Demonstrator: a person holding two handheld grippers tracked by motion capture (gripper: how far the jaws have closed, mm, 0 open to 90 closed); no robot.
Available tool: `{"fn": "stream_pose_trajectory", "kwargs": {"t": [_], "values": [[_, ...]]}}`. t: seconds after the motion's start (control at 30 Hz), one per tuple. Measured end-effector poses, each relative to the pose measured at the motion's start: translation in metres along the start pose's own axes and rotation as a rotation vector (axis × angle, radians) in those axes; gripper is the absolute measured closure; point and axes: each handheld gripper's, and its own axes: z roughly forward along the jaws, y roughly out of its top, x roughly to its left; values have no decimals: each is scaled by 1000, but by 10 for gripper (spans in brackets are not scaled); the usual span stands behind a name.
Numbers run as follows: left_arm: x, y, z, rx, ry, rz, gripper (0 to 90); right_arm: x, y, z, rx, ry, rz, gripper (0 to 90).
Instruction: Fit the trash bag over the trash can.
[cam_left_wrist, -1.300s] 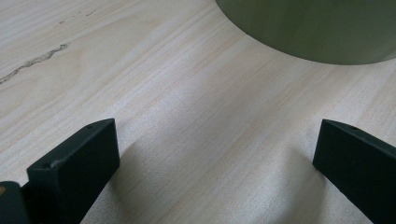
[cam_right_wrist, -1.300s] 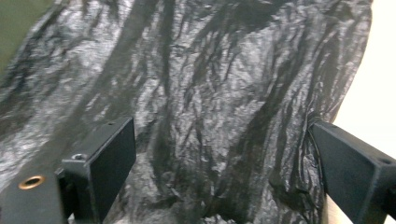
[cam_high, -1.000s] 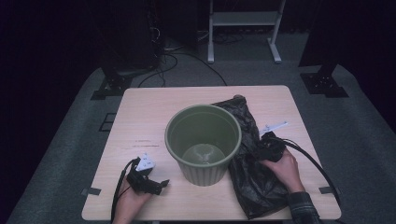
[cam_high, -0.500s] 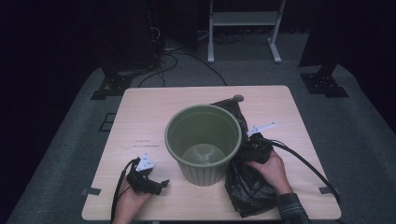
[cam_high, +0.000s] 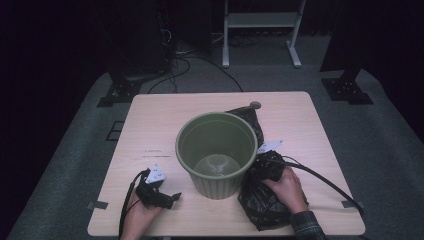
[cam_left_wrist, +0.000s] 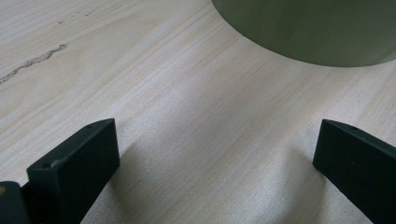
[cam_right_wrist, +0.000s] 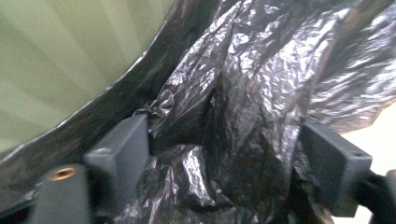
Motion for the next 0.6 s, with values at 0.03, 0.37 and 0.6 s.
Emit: {"fn": "stream_pose_trajectory", "kwargs": {"t": [0.03, 0.37, 0.6], "values": [[0, 0, 0, 0, 0, 0, 0, 0, 0, 0, 0, 0, 0, 220], [0, 0, 0, 0, 0, 0, 0, 6, -3, -6, -36, 85, -57, 862], [0, 0, 0, 0, 0, -1, 0, 4, -3, -6, -26, 127, -60, 890]]}}
